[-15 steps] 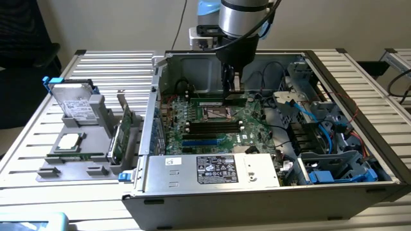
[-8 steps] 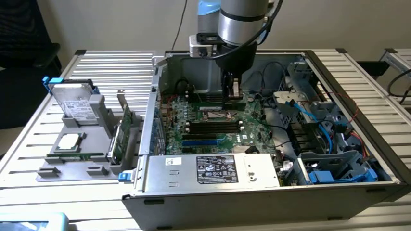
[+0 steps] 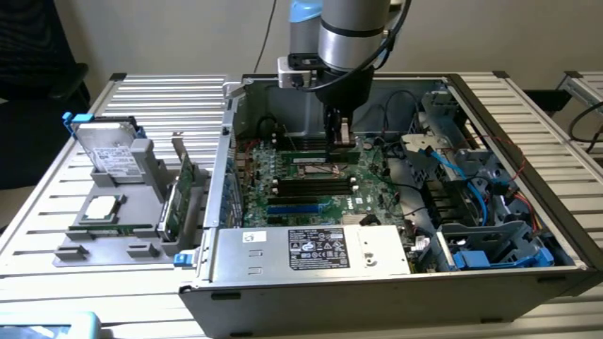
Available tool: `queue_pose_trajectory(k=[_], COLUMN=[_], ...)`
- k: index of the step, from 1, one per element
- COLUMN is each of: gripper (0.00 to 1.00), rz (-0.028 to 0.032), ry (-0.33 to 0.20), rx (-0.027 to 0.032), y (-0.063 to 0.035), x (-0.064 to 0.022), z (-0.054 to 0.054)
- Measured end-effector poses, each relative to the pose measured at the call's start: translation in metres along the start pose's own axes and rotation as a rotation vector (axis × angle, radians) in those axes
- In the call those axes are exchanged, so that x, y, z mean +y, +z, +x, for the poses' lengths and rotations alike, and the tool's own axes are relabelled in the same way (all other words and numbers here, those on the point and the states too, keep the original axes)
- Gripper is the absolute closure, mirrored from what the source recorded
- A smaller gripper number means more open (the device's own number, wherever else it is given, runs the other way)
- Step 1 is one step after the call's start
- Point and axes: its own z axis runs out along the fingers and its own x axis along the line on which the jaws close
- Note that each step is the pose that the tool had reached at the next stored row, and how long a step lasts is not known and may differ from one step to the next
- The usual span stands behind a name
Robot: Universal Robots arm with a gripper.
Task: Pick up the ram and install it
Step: 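Insert the ram into the slot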
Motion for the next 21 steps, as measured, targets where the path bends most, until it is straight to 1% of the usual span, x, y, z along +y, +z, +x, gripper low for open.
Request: queue_pose_trajectory(k=[4, 7, 12, 13, 18, 21], gripper=[0.86, 0.86, 0.86, 0.86, 0.86, 0.86], rz=[0.0065, 0.0123, 0.0242, 0.025, 0.0252, 0.0252], ry=[-0.006, -0.013, -0.025, -0.027, -0.03, -0.032], rx=[0.006, 0.009, 0.013, 0.0135, 0.0142, 0.0167], y=[0.0041, 0.0071, 0.0116, 0.0121, 0.0131, 0.0137], x=[0.0012, 0.0023, 0.0036, 0.0039, 0.0065, 0.0069], z=[-0.002, -0.003, -0.004, -0.004, -0.004, -0.004])
